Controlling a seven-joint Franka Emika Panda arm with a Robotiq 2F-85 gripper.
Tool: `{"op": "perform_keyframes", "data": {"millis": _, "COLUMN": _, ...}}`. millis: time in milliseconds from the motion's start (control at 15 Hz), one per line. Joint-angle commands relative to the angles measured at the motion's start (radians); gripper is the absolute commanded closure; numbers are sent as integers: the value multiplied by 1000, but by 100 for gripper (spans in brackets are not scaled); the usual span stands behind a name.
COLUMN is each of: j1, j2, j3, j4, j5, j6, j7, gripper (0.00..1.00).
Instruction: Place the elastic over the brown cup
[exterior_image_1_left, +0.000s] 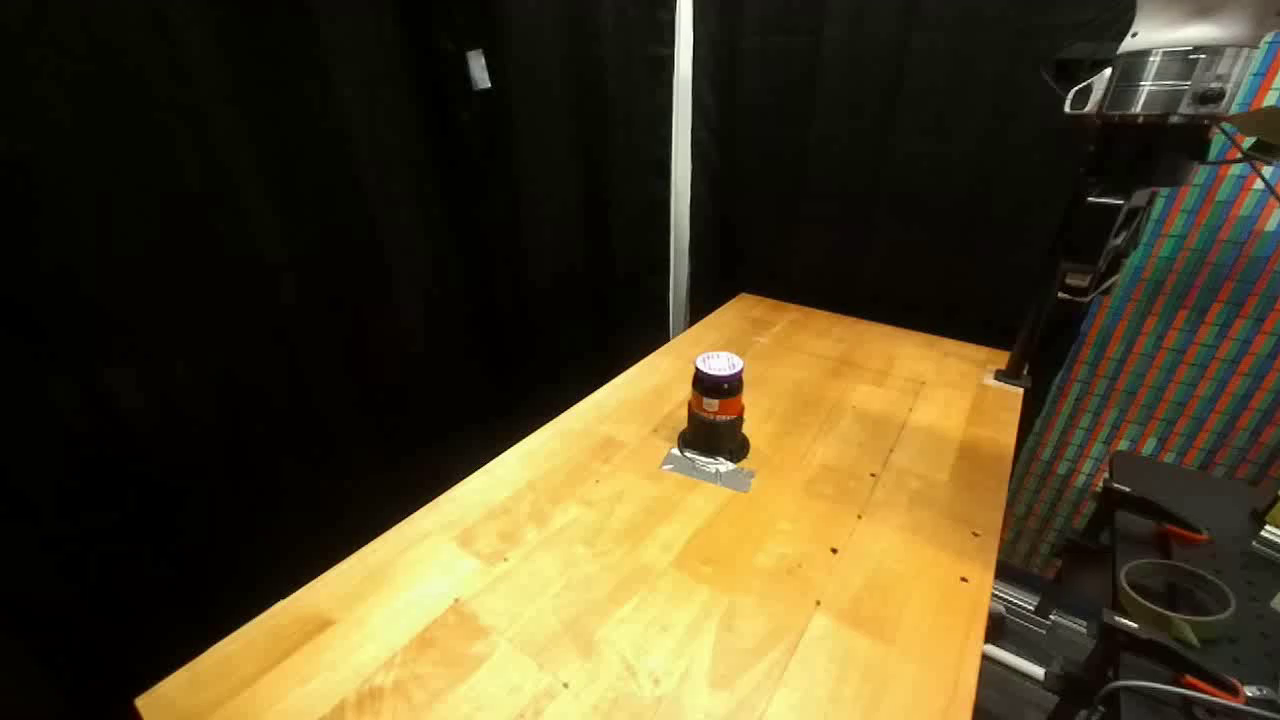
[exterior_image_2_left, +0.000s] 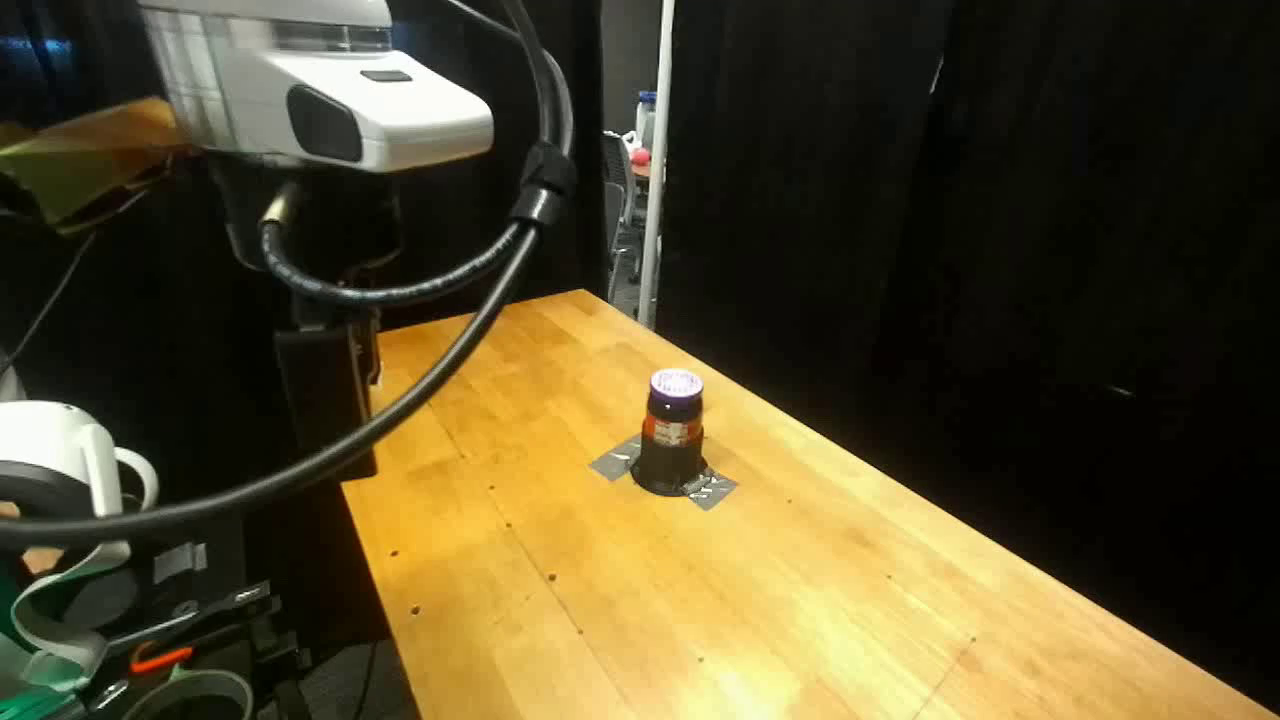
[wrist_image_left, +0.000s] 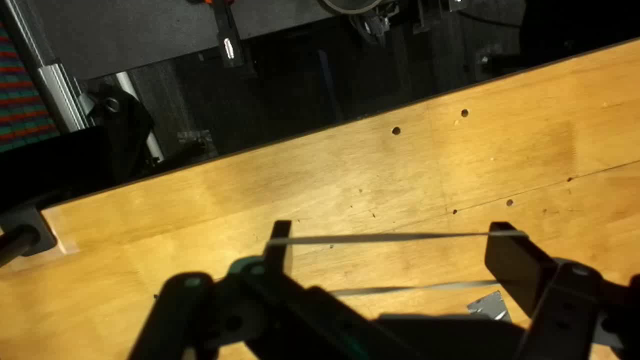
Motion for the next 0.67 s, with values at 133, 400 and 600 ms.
{"op": "perform_keyframes", "data": {"millis": 133, "j1": -4, "j2": -1, "j3": 4, "j4": 2, "j5": 3, "j6": -2, "j7": -3, "gripper": 0}}
{"op": "perform_keyframes", "data": {"millis": 400, "j1": 85, "j2": 156, "j3": 94, "j4": 119, "j5": 77, "j6": 174, "j7": 60, "gripper": 0}}
{"op": "perform_keyframes", "data": {"millis": 600, "j1": 108, "j2": 303, "j3": 171, "j4": 207, "j5": 61, "j6": 334, "j7": 117, "gripper": 0}}
